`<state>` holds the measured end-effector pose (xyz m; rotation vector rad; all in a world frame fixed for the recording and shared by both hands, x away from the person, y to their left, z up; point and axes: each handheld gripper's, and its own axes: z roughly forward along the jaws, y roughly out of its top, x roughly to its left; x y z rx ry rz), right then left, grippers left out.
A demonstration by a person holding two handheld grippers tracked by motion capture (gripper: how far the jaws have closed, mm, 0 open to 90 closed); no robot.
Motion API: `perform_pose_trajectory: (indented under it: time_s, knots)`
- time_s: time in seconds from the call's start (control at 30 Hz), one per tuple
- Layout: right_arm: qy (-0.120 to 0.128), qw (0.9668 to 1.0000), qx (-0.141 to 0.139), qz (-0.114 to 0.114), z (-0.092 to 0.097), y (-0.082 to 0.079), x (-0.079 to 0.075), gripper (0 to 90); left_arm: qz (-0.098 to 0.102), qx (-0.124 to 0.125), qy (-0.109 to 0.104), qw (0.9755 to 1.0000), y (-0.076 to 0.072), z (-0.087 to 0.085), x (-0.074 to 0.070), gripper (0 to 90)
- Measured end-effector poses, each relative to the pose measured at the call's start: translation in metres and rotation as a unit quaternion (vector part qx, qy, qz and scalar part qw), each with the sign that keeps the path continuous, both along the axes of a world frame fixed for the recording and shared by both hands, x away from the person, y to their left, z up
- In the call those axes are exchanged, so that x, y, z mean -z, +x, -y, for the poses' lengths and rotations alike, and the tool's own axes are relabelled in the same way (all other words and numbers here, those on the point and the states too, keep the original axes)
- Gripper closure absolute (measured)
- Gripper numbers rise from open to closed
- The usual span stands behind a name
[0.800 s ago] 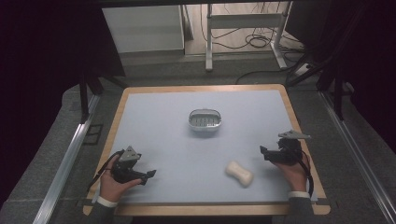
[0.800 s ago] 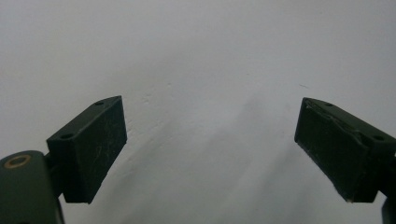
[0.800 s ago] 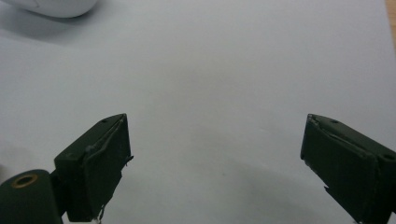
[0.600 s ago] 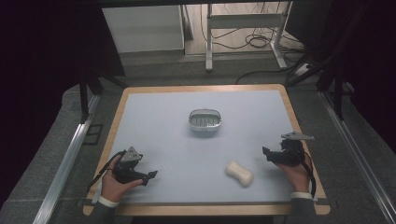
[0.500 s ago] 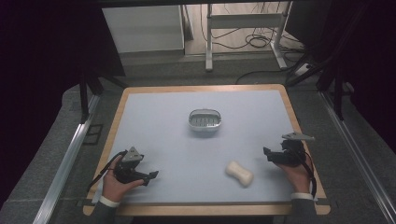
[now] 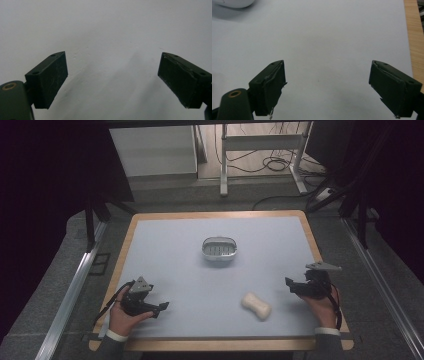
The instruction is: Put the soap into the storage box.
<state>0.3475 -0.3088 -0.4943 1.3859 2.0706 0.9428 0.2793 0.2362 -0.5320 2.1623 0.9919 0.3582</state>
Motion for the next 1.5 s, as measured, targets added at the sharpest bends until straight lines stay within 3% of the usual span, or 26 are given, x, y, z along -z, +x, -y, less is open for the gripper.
perform_pose_trajectory:
  time_s: [0.13,0.23,0.63,0.87,1.23,1.33,1.5]
  knots:
    - [0.002,0.9998,-0.013,0.011,-0.001,-0.003,-0.005,13.8,-0.002,-0.002,0.004,1.0,0.0,0.001,0.0,9.5]
    - [0.032,0.9988,-0.032,0.02,-0.003,-0.008,-0.01,13.8,-0.003,-0.005,0.007,1.0,-0.001,0.0,-0.001,8.9]
    - [0.021,0.9986,-0.046,0.017,-0.011,-0.016,-0.023,14.2,-0.01,0.002,0.0,1.0,-0.003,0.001,-0.001,8.8]
    - [-0.004,0.9977,-0.065,0.018,-0.025,-0.016,-0.034,14.2,0.0,-0.001,-0.005,1.0,-0.004,-0.003,-0.005,9.2]
    - [-0.032,0.9957,-0.087,0.003,-0.037,-0.011,-0.049,15.2,-0.005,0.003,-0.007,1.0,-0.004,-0.001,-0.003,9.2]
    - [-0.017,0.9947,-0.1,-0.011,-0.039,-0.011,-0.05,16.8,-0.007,0.004,-0.006,0.9999,-0.004,0.0,-0.003,9.2]
    - [-0.035,0.9924,-0.116,-0.022,-0.048,-0.012,-0.05,16.8,-0.007,0.005,-0.009,0.9999,-0.004,0.0,-0.003,9.2]
